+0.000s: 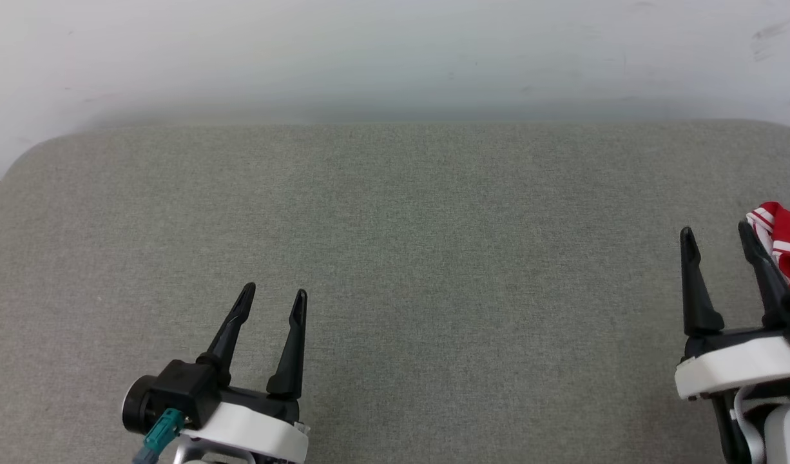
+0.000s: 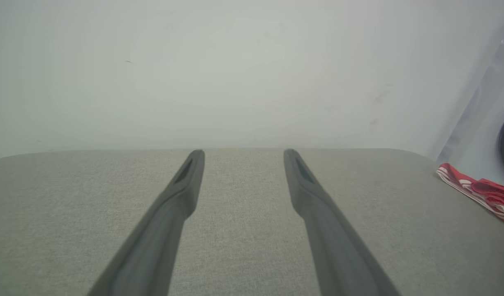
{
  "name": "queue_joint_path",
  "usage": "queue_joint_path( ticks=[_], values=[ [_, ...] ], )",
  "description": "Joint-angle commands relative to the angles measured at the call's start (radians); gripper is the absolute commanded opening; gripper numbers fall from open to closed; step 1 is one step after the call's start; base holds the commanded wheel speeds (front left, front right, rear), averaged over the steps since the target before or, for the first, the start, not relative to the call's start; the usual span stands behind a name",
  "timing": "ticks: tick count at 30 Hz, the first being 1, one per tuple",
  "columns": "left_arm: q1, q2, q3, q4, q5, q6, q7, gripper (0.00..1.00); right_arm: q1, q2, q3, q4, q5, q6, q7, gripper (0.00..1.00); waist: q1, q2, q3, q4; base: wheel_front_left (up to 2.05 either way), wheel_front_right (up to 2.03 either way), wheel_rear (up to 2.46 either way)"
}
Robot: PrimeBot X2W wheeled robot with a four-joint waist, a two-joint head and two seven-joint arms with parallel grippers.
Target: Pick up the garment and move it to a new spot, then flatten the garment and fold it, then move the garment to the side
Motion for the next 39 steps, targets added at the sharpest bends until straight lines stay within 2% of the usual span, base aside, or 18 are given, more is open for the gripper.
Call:
queue_joint_path(
  ticks=[1,11,21,39],
  values=[
    [0.015,-0.005,-0.005,0.008,-0.001,-0.002,-0.002,1.00,0.033,0.018,-0.001,0.003,0.016,-0.001,-0.027,1.00,0.0003,0.0000,-0.004,0.000,0.00,0.00,0.00],
    [0.040,-0.018,0.012,0.035,-0.001,-0.002,-0.002,1.00,0.114,0.074,0.037,0.070,0.027,-0.001,-0.116,1.00,0.0003,0.0000,-0.013,-0.009,0.00,0.00,0.00],
    [0.038,-0.026,0.013,0.052,-0.003,-0.002,-0.002,1.00,0.087,0.079,0.056,0.107,0.034,-0.001,-0.125,1.00,0.0003,0.0000,-0.022,-0.001,0.00,0.00,0.00],
    [0.037,-0.029,0.016,0.038,-0.006,-0.002,-0.002,1.00,0.083,0.079,0.062,0.084,0.042,-0.001,-0.125,1.00,0.0003,0.0000,-0.017,0.000,0.00,0.00,0.00]
  ],
)
